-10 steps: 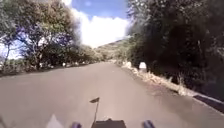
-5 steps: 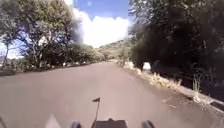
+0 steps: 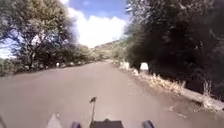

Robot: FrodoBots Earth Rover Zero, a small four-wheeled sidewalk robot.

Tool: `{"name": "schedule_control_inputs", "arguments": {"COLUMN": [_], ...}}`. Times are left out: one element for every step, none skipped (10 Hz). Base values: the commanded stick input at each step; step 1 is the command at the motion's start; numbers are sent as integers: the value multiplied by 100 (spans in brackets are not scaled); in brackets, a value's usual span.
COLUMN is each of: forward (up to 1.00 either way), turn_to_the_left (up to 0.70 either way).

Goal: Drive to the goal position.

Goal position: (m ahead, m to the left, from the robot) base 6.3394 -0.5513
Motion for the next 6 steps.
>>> {"name": "schedule_control_inputs", "arguments": {"forward": [70,70,70,70,70,70], "turn_to_the_left": [0,0,0,0,0,0]}}
